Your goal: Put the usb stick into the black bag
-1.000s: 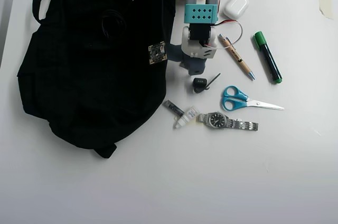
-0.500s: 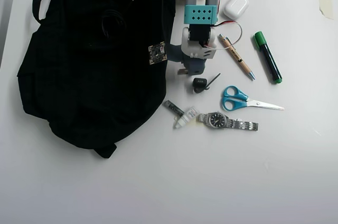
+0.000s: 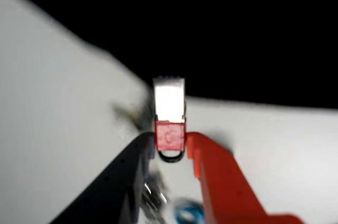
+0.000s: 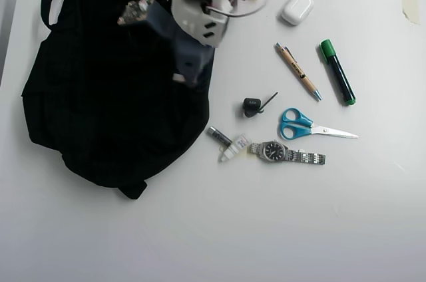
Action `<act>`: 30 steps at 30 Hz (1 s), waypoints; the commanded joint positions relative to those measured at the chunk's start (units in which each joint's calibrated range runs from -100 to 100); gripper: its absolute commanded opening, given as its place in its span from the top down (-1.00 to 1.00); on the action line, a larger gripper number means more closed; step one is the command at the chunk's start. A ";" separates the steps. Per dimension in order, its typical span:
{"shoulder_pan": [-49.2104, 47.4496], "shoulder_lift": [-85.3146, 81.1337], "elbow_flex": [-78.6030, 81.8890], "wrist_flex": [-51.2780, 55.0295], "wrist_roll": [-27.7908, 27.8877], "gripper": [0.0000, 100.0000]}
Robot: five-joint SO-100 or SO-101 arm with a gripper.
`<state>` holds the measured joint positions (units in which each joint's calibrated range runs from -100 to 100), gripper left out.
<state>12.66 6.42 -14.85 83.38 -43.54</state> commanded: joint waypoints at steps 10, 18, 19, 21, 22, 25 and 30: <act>24.59 -3.02 -5.82 1.03 1.85 0.68; 5.59 -25.26 7.21 15.67 17.69 0.96; 0.80 -33.06 18.89 14.81 20.10 0.95; -3.83 -52.90 44.86 2.32 26.60 0.95; -5.56 -61.53 55.46 -3.19 31.79 0.95; -8.10 -93.14 89.42 -11.89 37.98 0.95; -9.52 -104.85 111.70 -12.93 37.93 0.95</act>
<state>4.44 -94.66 85.58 72.65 -6.32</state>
